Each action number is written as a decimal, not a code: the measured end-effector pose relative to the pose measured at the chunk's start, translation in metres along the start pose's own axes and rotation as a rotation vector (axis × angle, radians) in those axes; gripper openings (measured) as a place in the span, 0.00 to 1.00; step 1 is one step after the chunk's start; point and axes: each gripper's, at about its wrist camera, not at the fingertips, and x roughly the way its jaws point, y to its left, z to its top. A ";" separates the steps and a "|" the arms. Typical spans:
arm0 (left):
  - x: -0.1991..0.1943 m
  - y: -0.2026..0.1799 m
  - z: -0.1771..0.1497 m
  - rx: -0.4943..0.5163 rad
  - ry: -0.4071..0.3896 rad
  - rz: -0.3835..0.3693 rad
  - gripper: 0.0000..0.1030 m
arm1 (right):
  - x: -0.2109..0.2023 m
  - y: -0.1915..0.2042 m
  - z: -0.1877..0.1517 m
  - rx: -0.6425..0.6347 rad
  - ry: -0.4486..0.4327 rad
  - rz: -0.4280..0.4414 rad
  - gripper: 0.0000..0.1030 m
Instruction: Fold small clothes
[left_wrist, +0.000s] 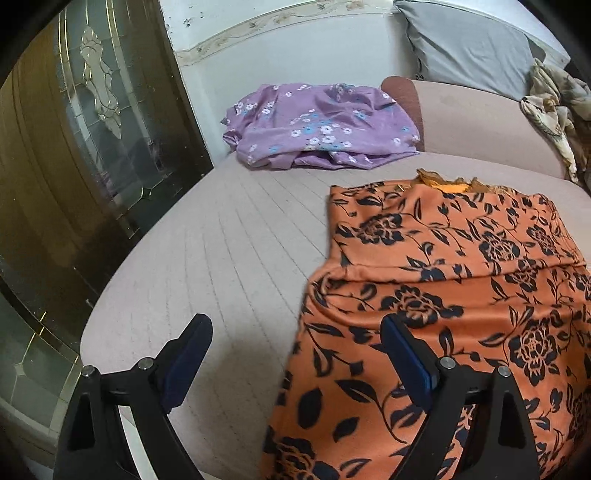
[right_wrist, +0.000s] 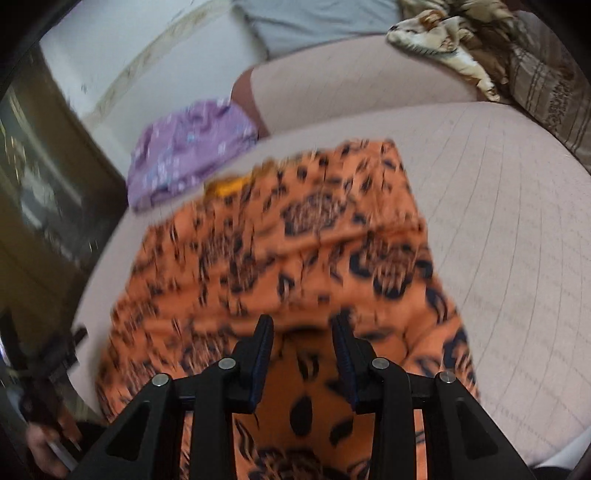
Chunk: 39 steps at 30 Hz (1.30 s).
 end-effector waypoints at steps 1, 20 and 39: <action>0.000 -0.001 -0.002 0.000 0.001 -0.003 0.90 | 0.003 -0.002 -0.004 -0.001 0.019 -0.004 0.35; 0.063 -0.029 0.065 0.004 0.066 -0.081 0.90 | 0.039 -0.010 0.071 0.005 0.007 -0.056 0.36; 0.211 -0.025 0.126 -0.174 0.234 0.048 0.93 | 0.175 0.012 0.152 0.037 0.025 -0.092 0.29</action>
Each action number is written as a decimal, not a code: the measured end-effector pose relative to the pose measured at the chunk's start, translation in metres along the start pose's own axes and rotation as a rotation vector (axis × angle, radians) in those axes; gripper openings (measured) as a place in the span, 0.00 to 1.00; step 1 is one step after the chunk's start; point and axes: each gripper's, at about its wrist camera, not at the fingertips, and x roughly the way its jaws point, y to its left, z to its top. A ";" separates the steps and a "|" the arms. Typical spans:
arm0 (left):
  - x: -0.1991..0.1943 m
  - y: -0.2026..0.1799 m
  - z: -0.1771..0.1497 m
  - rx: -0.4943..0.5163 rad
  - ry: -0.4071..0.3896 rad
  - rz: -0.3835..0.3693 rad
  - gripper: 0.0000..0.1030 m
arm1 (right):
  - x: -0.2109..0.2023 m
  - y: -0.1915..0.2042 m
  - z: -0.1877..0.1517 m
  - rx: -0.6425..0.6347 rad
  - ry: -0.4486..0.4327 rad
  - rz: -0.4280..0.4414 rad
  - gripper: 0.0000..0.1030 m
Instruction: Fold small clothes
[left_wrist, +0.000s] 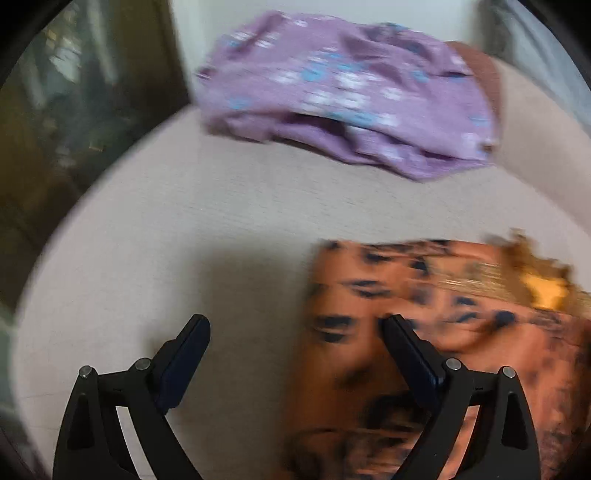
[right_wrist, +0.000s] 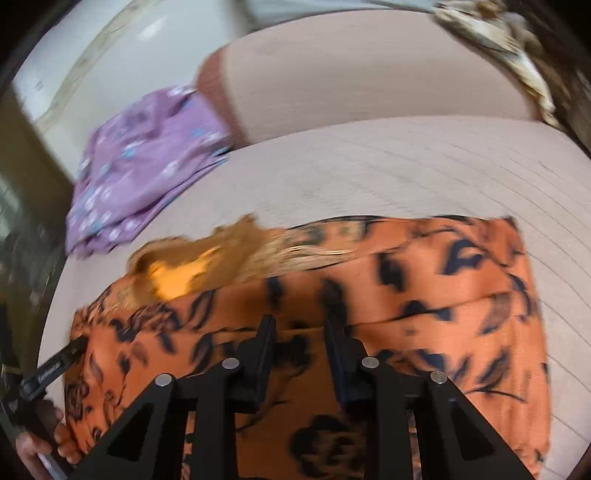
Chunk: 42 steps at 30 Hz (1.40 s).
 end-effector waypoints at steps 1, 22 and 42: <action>-0.002 0.003 -0.001 -0.008 -0.004 0.012 0.93 | -0.006 -0.006 0.001 0.024 0.005 0.003 0.29; -0.113 0.084 -0.135 0.085 0.021 -0.116 0.92 | -0.174 -0.082 -0.142 -0.070 0.121 0.060 0.53; -0.156 0.158 -0.282 0.026 0.316 -0.359 0.55 | -0.228 -0.178 -0.273 0.224 0.325 0.028 0.65</action>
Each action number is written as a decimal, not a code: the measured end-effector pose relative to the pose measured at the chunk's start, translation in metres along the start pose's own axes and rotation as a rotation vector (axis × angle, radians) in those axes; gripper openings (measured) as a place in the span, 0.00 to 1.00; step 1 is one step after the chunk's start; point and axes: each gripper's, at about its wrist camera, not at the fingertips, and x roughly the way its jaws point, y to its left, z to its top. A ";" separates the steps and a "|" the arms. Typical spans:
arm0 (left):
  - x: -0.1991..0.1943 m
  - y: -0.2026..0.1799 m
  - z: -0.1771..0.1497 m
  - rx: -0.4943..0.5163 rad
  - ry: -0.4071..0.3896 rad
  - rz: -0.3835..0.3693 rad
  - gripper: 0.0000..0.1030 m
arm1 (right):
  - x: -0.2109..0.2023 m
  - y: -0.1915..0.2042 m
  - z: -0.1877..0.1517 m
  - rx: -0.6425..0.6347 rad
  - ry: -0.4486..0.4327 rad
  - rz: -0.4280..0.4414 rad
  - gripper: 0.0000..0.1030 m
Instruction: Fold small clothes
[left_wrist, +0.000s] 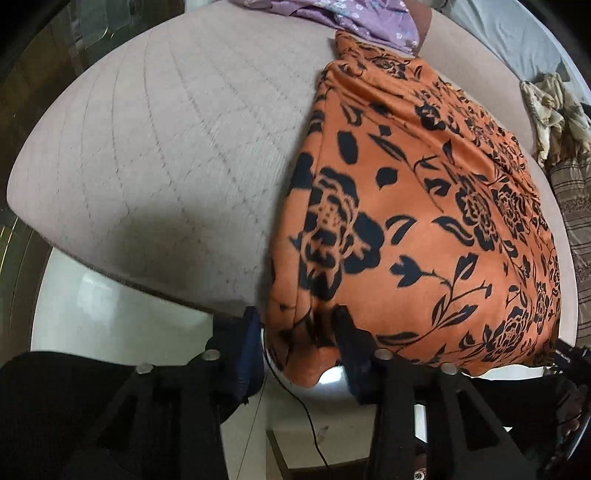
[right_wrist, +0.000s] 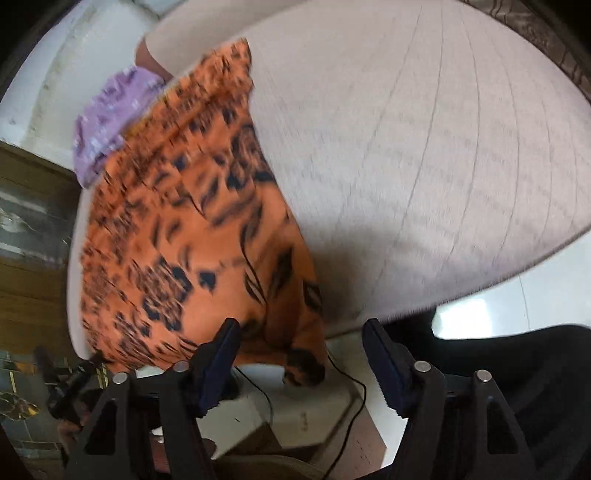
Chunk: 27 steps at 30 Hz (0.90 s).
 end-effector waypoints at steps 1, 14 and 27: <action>0.000 0.005 -0.003 -0.022 0.012 0.010 0.70 | 0.004 0.001 -0.002 0.002 0.006 -0.007 0.58; 0.035 0.026 -0.013 -0.074 0.090 -0.120 0.61 | 0.004 0.028 -0.010 -0.069 0.000 -0.022 0.09; -0.027 0.005 0.003 0.026 0.048 -0.293 0.06 | -0.047 0.044 0.002 -0.096 -0.064 0.143 0.08</action>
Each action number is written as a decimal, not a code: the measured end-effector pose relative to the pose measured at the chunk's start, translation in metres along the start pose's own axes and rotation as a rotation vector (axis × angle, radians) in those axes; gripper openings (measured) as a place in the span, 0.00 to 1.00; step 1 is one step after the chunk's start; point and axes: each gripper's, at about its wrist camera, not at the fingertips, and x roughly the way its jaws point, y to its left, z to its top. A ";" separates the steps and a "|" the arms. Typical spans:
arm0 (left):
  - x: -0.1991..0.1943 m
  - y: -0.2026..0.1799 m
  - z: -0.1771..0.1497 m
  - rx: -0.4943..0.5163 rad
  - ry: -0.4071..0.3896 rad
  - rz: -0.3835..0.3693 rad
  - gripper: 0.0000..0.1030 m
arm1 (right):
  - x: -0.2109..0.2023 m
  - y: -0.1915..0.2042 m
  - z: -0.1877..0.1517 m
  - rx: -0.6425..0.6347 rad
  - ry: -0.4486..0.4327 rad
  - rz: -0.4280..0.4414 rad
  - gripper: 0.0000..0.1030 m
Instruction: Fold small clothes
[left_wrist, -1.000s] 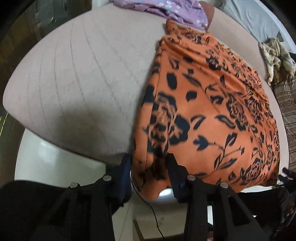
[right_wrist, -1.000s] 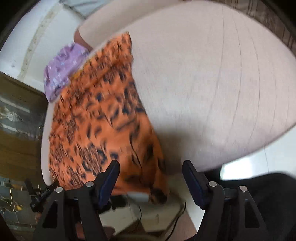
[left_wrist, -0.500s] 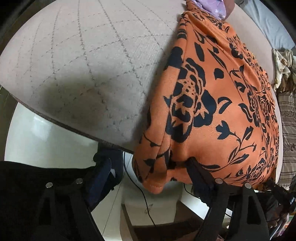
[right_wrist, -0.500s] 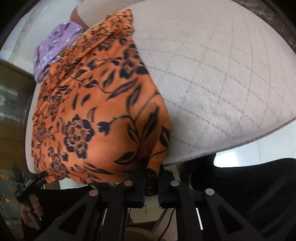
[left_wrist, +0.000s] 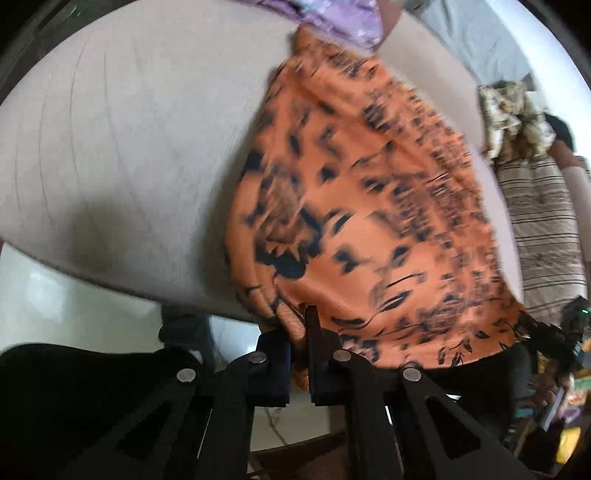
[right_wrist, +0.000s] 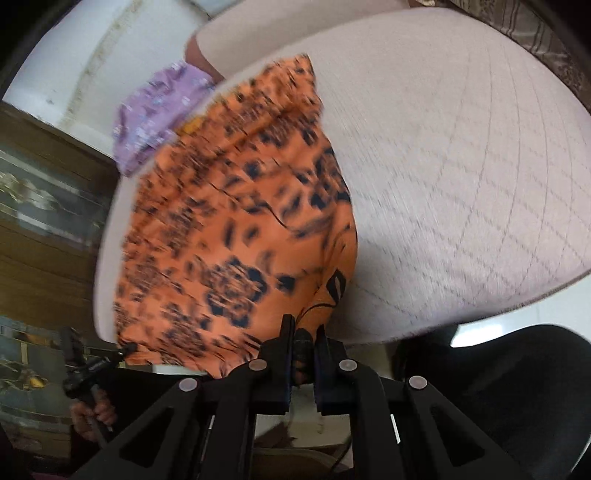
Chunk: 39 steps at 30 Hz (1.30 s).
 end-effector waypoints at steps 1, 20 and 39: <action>-0.009 -0.005 0.006 0.008 -0.010 -0.019 0.07 | -0.006 0.001 0.004 0.004 -0.010 0.023 0.08; 0.010 -0.046 0.275 0.025 -0.212 -0.050 0.07 | 0.006 0.011 0.256 0.146 -0.299 0.177 0.08; 0.032 -0.025 0.289 -0.188 -0.615 0.007 0.75 | 0.076 -0.058 0.300 0.481 -0.597 0.207 0.89</action>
